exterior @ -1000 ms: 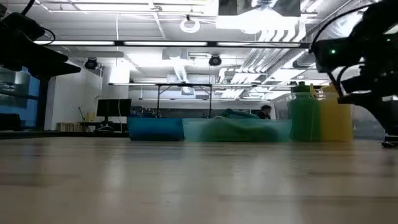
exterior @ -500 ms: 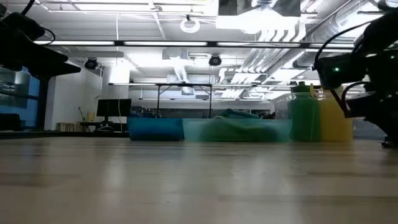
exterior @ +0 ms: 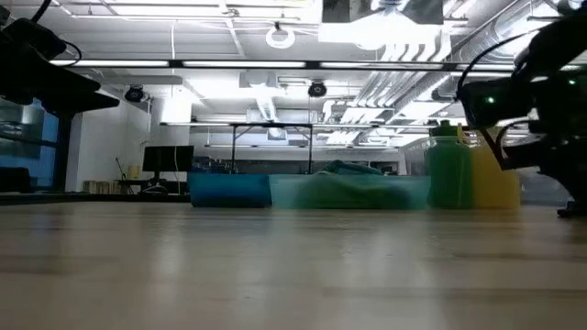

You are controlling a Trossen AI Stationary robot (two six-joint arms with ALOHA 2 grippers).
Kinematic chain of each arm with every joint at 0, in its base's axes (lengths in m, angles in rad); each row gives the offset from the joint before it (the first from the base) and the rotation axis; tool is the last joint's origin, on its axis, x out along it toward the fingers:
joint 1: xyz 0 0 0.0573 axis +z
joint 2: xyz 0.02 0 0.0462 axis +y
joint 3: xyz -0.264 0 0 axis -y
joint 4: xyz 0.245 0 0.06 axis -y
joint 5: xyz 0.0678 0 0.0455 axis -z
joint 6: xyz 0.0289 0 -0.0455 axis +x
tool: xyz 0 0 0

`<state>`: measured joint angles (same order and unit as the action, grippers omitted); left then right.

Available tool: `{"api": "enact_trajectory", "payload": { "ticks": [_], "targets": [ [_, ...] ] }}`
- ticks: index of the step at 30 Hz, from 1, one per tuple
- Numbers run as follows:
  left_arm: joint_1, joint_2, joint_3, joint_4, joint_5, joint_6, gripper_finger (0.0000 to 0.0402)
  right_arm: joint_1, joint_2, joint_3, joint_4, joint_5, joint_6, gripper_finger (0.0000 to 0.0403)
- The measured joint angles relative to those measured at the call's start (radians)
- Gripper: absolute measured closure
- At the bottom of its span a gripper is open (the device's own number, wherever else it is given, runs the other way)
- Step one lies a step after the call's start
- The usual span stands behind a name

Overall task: Pick & Place Sports Items
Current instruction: Put the black spring keychain into the blue bin

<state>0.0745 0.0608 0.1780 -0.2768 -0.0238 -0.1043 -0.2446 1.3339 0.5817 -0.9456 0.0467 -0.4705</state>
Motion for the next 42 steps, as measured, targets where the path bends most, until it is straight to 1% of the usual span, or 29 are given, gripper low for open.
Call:
{"api": "enact_trajectory", "payload": {
  "ticks": [2,6,10,12,17,22,28,31,33,35,42],
  "targets": [
    [0.0,0.0,0.0,0.0,0.0,0.0,0.0148,0.013,-0.012,0.038,-0.002,-0.012,0.026,0.0399],
    [0.0,0.0,0.0,0.0,0.0,0.0,0.0148,0.046,-0.041,0.114,0.014,-0.085,0.1,0.04],
    [0.0,0.0,0.0,0.0,0.0,0.0,0.0148,0.074,-0.068,0.188,0.065,-0.146,0.2,0.0401],
    [0.0,0.0,0.0,0.0,0.0,0.0,0.0148,0.086,-0.074,0.226,0.095,-0.159,0.241,0.0401],
    [0.0,0.0,0.0,0.0,0.0,0.0,0.0148,0.113,-0.075,0.322,0.167,-0.152,0.342,0.0402],
    [0.0,0.0,0.0,0.0,0.0,0.0,0.0148,0.127,-0.076,0.389,0.329,-0.151,0.444,0.0402],
    [0.0,0.0,0.0,0.0,0.0,0.0,0.0148,0.127,-0.068,0.435,0.641,-0.15,0.546,0.0403],
    [0.0,0.0,0.0,0.0,0.0,0.0,0.0148,0.119,-0.04,0.475,0.774,-0.135,0.557,0.0403],
    [0.0,0.0,0.0,0.0,0.0,0.0,0.0148,0.107,-0.006,0.519,0.816,-0.121,0.557,0.0403],
    [0.0,0.0,0.0,0.0,0.0,0.0,0.0148,0.089,0.042,0.582,0.831,-0.117,0.558,0.0403],
    [0.0,0.0,0.0,0.0,0.0,0.0,0.0148,0.012,0.26,0.827,0.824,-0.171,0.57,0.0402]
  ]
}}
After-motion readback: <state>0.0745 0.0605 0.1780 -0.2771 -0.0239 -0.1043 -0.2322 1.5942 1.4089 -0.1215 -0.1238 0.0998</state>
